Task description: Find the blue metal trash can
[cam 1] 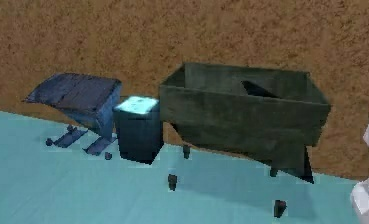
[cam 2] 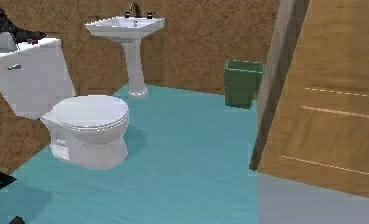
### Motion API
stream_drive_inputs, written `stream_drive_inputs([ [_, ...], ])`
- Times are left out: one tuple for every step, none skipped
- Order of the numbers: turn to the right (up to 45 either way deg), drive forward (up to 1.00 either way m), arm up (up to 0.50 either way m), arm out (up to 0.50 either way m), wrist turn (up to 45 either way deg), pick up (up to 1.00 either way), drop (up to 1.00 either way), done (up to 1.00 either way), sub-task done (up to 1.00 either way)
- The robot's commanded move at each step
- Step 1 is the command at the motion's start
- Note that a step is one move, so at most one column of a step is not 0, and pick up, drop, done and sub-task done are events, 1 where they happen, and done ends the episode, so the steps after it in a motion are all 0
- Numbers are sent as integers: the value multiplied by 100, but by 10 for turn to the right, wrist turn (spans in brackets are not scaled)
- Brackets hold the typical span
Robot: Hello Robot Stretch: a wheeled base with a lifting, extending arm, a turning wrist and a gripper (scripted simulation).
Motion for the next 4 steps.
stream_drive_inputs([
  [0,60,0,0,0,0,0,0,0],
  [-450,0,0,0,0,0,0,0,0],
  [-210,0,0,0,0,0,0,0,0],
  [0,35,0,0,0,0,0,0,0],
])
